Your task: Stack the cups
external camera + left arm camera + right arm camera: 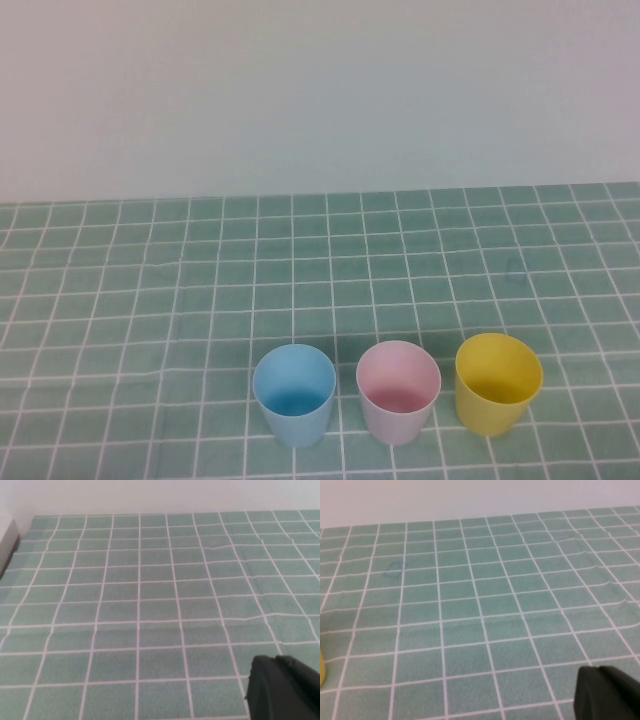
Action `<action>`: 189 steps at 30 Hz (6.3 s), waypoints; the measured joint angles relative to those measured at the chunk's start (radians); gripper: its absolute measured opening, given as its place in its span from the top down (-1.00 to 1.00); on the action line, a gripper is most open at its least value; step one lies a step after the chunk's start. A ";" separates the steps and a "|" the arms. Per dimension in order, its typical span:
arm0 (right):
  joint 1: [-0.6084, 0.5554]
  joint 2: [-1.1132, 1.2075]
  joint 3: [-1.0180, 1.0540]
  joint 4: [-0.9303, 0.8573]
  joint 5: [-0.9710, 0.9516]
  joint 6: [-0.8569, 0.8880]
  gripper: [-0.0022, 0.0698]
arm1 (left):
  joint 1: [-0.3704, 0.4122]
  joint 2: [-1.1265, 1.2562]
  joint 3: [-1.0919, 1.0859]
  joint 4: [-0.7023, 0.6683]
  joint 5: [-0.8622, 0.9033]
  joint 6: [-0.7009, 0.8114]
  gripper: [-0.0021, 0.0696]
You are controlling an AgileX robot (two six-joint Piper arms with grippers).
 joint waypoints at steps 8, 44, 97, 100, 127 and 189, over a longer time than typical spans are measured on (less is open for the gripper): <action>0.000 0.000 0.000 0.000 0.000 0.000 0.94 | 0.000 0.000 0.000 0.000 0.002 0.000 0.95; 0.114 0.000 0.000 0.000 -0.002 0.000 0.94 | 0.000 0.002 0.000 0.000 0.004 0.000 0.95; 0.114 0.000 0.008 -0.099 -0.863 -0.034 0.94 | 0.000 0.002 0.000 0.001 -0.548 -0.169 0.95; 0.114 0.000 -0.001 -0.116 -0.819 -0.043 0.94 | 0.000 0.002 -0.002 0.000 -0.616 -0.255 0.95; 0.114 0.039 -0.309 -0.416 -0.462 0.064 0.94 | 0.000 0.085 -0.479 0.021 -0.630 -0.358 0.95; 0.245 0.385 -0.571 -0.001 0.555 -0.065 0.94 | -0.655 1.437 -1.137 0.151 0.557 -0.414 0.95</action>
